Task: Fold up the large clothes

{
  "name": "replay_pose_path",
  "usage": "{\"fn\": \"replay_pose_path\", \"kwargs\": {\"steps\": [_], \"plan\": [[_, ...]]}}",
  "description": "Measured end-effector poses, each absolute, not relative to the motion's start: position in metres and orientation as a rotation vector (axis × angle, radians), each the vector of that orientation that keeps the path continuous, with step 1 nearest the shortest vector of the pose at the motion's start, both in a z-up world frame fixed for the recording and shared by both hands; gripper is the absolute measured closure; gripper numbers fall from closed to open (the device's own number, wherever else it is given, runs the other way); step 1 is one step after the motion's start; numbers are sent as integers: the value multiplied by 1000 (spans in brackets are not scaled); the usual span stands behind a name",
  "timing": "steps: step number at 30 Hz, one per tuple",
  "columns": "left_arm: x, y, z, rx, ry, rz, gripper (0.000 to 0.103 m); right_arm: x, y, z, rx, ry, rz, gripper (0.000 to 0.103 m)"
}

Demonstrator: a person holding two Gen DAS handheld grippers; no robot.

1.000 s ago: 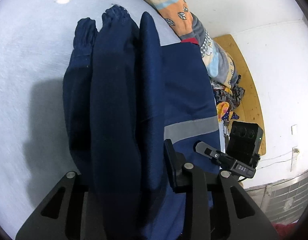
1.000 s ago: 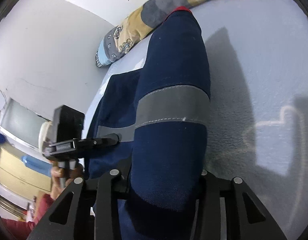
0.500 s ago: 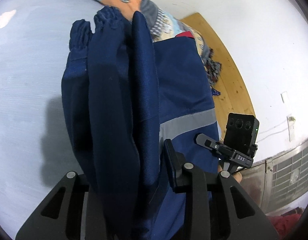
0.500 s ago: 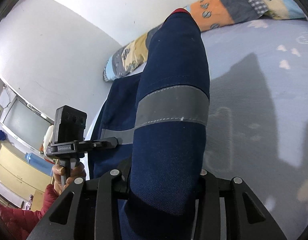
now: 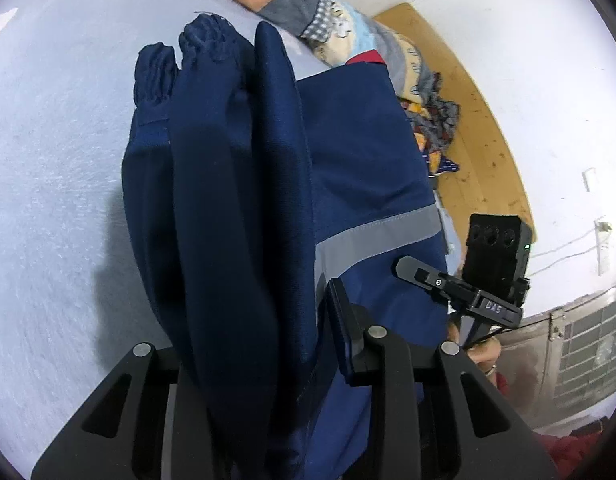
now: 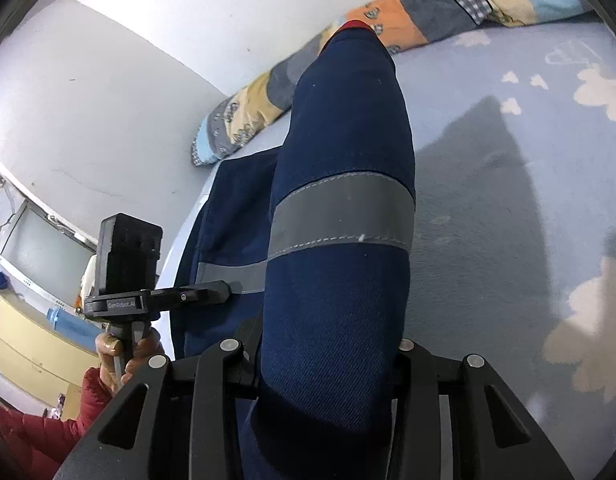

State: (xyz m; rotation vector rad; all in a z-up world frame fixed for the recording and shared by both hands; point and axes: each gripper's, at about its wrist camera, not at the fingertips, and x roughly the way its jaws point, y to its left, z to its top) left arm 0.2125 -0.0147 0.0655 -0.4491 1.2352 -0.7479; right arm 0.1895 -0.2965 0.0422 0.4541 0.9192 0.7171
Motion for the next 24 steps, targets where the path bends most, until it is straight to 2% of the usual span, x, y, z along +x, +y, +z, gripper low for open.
{"fn": "replay_pose_path", "kwargs": {"steps": [15,17,20,21,24], "plan": [[228,-6,25,-450,1316,-606,74,235,-278,7,429,1057,628,64],[227,0,22,-455,1323,-597,74,232,-277,7,412,1064,613,61],[227,0,23,-432,1323,-562,68,236,-277,3,410,1110,576,54],[227,3,24,-426,1324,-548,63,236,-277,2,413,1121,569,54],[229,10,24,-464,1325,-531,63,240,-278,-1,443,1153,551,53]]}}
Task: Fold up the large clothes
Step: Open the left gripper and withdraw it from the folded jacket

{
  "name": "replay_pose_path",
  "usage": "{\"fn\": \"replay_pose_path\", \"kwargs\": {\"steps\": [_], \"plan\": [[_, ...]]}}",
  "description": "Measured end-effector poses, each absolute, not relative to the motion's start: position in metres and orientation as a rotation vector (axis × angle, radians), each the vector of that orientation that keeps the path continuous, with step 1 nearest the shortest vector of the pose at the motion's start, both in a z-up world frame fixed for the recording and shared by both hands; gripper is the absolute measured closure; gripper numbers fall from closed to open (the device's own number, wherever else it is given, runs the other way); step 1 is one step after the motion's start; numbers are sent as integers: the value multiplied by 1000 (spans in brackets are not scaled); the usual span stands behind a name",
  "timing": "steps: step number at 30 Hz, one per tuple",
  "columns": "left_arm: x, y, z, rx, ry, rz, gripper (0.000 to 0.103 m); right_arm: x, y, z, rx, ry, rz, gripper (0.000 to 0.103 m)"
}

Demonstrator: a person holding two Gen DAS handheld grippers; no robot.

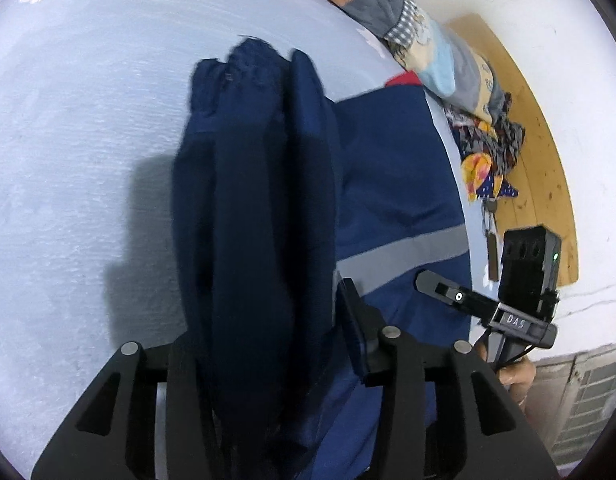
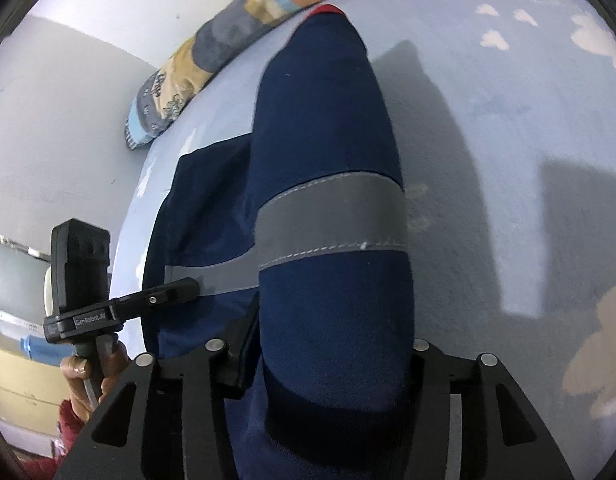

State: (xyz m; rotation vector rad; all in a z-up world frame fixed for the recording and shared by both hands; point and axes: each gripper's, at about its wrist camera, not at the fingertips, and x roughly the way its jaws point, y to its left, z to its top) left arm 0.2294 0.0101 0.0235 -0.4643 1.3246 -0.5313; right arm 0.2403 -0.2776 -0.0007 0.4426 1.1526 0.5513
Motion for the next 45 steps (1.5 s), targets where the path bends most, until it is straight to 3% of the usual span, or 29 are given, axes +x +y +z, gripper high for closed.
{"fn": "replay_pose_path", "kwargs": {"steps": [2,6,11,16,21,24,29,32,39,45], "plan": [[232,15,21,-484,1330,-517,60,240,-279,-1,438,1156,536,43],[234,24,23,-500,1299,-458,54,238,-288,8,421,1135,461,40],[239,26,32,-491,1229,-370,53,226,-297,40,264,941,321,45],[244,21,39,-427,1146,-313,52,220,-287,62,359,786,468,46],[252,8,36,-278,1100,-245,47,236,-269,45,422,875,524,50],[257,7,33,-205,1073,-190,34,245,-261,37,417,920,494,58],[264,13,22,-213,1080,-153,25,246,-270,30,453,960,469,69],[262,21,18,-263,1092,-152,23,243,-276,30,469,975,461,70],[203,34,44,-200,1016,-73,24,203,-295,35,456,945,430,64],[92,4,90,-100,783,-159,24,128,-287,51,289,843,425,65]]}}
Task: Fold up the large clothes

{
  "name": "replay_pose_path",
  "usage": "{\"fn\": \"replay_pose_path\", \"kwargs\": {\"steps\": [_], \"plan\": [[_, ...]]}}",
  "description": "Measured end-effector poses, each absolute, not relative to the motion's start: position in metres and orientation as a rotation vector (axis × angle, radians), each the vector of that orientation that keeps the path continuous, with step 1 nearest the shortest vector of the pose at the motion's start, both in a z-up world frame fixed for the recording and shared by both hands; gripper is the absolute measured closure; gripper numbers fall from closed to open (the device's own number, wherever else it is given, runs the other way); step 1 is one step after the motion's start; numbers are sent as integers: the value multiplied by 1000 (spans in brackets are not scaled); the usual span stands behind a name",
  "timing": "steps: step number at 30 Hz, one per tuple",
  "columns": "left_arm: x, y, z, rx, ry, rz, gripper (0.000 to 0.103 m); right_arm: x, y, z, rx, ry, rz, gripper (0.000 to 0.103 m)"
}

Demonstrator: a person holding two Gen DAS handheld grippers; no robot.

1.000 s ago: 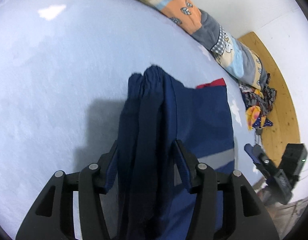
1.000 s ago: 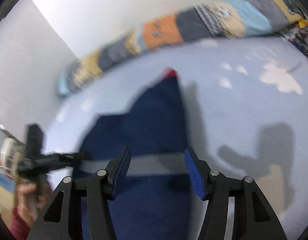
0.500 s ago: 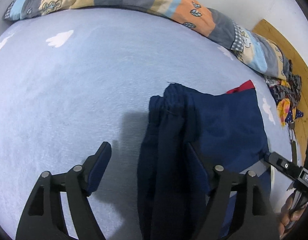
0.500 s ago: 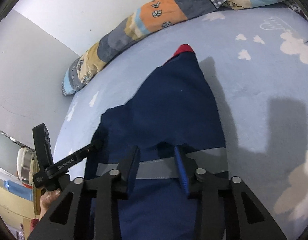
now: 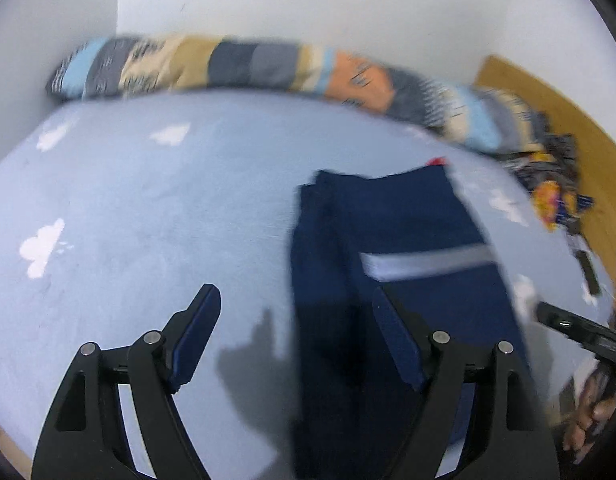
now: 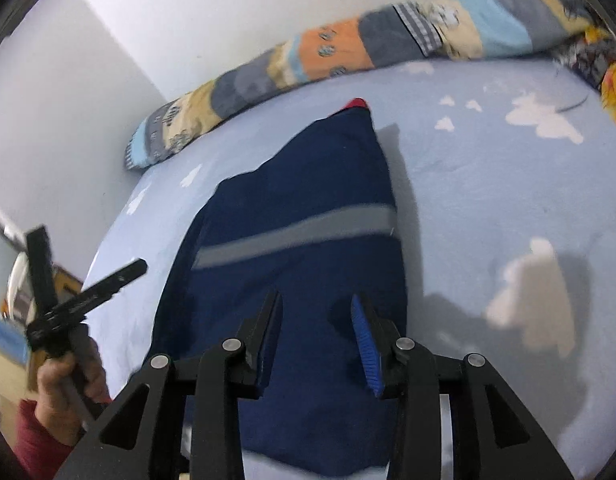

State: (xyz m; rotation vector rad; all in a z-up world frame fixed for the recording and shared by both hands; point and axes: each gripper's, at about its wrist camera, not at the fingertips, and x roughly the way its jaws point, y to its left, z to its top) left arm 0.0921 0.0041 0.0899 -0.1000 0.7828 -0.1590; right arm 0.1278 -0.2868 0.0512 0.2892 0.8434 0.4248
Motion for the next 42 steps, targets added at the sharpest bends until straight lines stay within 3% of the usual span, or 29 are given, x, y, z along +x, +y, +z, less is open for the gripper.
{"fn": "replay_pose_path", "kwargs": {"steps": [7,10,15,20,22,25,42], "plan": [[29,-52,72,61,715,-291,24,64,-276,40,233,807,402,74],[34,-53,56,137,730,-226,24,59,-274,33,219,821,390,74],[64,-16,24,-5,884,-170,23,63,-270,18,143,856,331,77],[58,-19,18,43,861,-183,20,68,-274,5,178,890,331,76],[63,-14,12,16,875,-175,9,71,-272,0,166,904,323,76],[70,-3,3,-62,897,-175,3,76,-271,-11,170,931,322,76],[57,-12,4,29,831,-129,2,75,-268,-14,188,908,299,76]]}}
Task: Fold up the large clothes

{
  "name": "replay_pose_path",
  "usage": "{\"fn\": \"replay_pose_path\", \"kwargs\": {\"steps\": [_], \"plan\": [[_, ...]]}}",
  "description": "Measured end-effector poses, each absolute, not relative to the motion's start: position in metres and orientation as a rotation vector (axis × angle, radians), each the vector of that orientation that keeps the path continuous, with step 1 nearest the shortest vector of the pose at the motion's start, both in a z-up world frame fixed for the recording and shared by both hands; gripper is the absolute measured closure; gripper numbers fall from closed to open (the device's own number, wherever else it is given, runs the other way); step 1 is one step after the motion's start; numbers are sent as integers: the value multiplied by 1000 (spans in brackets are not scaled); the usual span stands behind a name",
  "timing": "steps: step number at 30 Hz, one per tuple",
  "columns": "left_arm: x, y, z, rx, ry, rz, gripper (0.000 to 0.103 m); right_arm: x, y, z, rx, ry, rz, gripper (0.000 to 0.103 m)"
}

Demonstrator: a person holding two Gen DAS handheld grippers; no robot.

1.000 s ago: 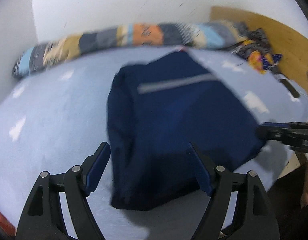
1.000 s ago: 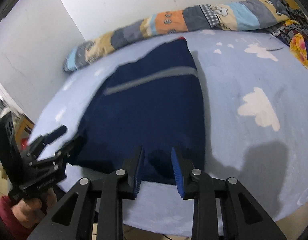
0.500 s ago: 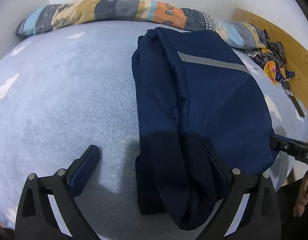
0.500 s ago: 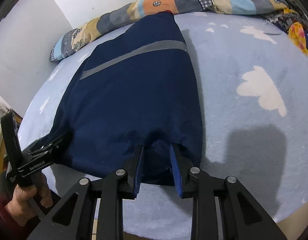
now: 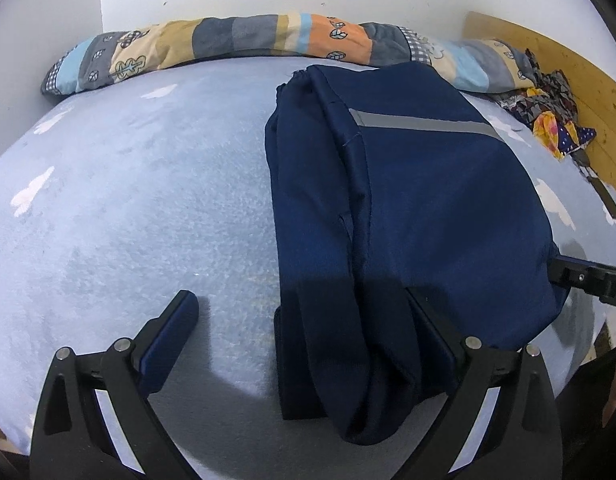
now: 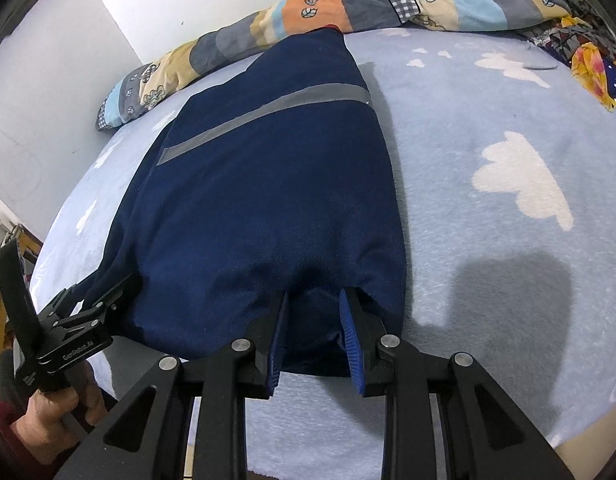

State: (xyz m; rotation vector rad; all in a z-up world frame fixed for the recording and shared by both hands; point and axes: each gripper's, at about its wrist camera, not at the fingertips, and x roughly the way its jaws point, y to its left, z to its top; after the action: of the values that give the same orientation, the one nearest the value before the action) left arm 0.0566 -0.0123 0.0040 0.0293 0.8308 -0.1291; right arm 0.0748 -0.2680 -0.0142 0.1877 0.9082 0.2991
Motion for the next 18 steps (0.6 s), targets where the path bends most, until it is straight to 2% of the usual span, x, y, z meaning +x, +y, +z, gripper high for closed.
{"fn": "replay_pose_path", "kwargs": {"steps": [18], "plan": [[48,-20,9,120,785,-105,2,68,-267,-11,195,886,281,73]]}}
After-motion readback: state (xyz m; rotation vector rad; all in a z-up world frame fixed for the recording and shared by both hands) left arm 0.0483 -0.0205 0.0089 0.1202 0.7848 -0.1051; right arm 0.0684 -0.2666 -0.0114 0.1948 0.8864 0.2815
